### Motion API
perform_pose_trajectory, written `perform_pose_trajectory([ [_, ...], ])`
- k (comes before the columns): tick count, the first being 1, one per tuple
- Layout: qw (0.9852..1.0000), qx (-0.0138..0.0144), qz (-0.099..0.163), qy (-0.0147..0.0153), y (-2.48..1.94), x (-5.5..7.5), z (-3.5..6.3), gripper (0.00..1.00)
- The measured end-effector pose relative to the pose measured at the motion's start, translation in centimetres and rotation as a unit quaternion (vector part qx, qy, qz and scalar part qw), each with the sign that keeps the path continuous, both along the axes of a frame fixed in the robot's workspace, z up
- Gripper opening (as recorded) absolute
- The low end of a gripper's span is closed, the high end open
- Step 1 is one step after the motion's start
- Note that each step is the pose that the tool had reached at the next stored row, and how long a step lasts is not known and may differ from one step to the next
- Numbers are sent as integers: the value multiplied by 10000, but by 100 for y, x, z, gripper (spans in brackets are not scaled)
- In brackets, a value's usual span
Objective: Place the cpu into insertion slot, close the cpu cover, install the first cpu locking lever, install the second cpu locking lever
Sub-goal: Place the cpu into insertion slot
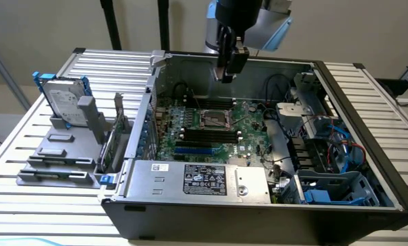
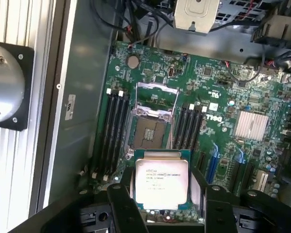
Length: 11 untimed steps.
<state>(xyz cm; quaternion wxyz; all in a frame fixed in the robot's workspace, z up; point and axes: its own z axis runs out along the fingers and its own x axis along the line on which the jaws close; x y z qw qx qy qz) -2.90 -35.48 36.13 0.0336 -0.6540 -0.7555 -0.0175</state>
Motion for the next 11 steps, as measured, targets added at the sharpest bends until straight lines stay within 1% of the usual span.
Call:
perform_pose_trajectory([
  [3,9996,-1,-278,6,0,0,-33,55],
  [7,9983,-1,-588,13,1,0,-92,55],
  [9,9977,-2,-684,15,8,-1,-128,55],
  [11,9973,-1,-735,16,30,0,-164,55],
])
